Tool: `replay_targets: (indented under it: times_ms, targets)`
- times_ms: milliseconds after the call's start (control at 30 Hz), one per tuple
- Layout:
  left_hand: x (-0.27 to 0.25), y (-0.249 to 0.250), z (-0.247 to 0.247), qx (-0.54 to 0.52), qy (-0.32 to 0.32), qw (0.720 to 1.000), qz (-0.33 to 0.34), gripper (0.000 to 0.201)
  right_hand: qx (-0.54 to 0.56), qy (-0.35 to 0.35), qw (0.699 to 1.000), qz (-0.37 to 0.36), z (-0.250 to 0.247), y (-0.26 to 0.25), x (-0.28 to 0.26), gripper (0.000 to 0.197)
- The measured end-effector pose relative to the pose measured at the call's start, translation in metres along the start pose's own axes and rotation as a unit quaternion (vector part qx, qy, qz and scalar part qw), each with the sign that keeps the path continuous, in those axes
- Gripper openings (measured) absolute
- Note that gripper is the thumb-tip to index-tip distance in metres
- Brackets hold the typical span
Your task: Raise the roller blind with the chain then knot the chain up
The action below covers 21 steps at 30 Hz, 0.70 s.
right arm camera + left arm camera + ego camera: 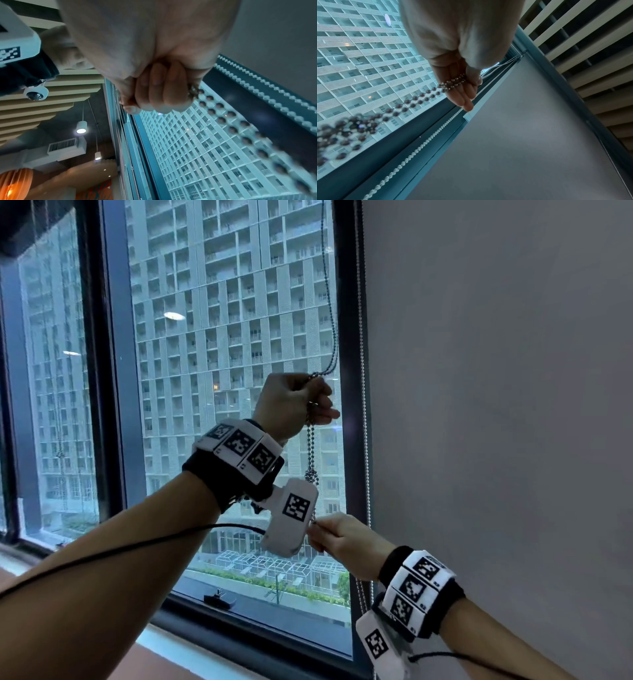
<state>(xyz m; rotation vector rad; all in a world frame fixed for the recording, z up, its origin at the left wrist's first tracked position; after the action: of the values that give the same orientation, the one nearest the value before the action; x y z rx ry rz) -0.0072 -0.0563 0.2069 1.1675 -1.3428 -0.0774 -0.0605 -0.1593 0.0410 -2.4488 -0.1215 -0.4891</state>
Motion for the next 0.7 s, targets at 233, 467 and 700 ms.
replay_targets:
  times_ms: [233,467,700]
  targets:
    - [-0.006,-0.006,-0.010,0.057,-0.065,0.993,-0.076,0.034,0.073,-0.034,0.996,0.031,-0.019,-0.001,-0.003,0.035]
    - [-0.009,-0.029,-0.029,0.354,-0.133,0.920,-0.106,0.071,-0.142,0.132,0.980,0.035,-0.091,-0.063,0.007,0.081]
    - [-0.034,-0.046,-0.061,0.528,-0.191,0.807,-0.183,0.087,-0.359,0.259,0.897,-0.006,-0.088,-0.118,0.007,0.055]
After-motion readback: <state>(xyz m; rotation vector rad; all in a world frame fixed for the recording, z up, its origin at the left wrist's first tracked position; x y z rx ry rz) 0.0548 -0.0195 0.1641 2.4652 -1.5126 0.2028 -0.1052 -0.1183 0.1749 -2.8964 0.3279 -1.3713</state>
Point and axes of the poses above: each hand's wrist, its own x-axis towards the middle knuckle, its own z-axis out of the palm, y = z × x, the point moved 2 cm from there along x, towards the middle knuckle, and after that the axes turned 6 degrees about -y, right-handed, at the moved point
